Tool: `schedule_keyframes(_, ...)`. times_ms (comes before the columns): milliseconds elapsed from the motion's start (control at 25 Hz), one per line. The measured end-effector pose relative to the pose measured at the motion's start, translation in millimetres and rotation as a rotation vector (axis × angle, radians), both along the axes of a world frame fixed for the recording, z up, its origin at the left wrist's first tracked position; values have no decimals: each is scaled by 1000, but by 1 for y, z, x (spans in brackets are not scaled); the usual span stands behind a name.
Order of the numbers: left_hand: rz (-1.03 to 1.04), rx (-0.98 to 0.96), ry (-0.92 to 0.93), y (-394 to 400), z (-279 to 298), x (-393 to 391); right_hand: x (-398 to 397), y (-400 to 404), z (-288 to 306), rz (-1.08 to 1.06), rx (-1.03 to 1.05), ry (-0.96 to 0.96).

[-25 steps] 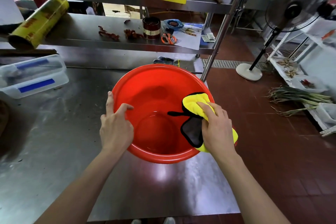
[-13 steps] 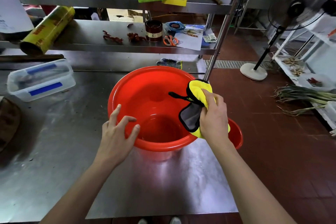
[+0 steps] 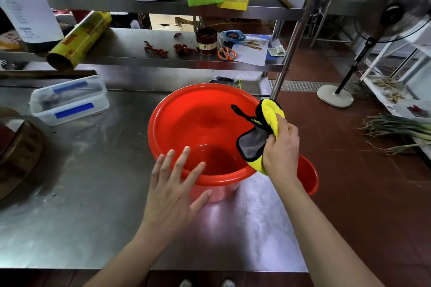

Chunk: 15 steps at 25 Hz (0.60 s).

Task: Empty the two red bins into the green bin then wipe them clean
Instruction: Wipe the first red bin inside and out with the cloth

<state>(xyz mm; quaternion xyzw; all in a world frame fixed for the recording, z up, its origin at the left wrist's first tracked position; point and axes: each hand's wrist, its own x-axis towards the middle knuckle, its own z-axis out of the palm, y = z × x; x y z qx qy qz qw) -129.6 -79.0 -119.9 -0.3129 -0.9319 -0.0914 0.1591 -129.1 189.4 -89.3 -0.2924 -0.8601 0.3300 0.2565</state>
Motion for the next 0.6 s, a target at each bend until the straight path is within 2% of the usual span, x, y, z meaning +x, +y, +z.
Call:
schedule_keyframes(120, -131, -46, -3, 11, -6, 3, 3, 0, 3, 35, -25, -57)
schedule_keyframes(240, -126, -66, 34, 16, -17, -1, 9, 1, 5, 59, -89, -133)
schedule_keyframes(600, -140, 46, 129, 36, -8, -9, 17, 20, 19, 83, -232, -46)
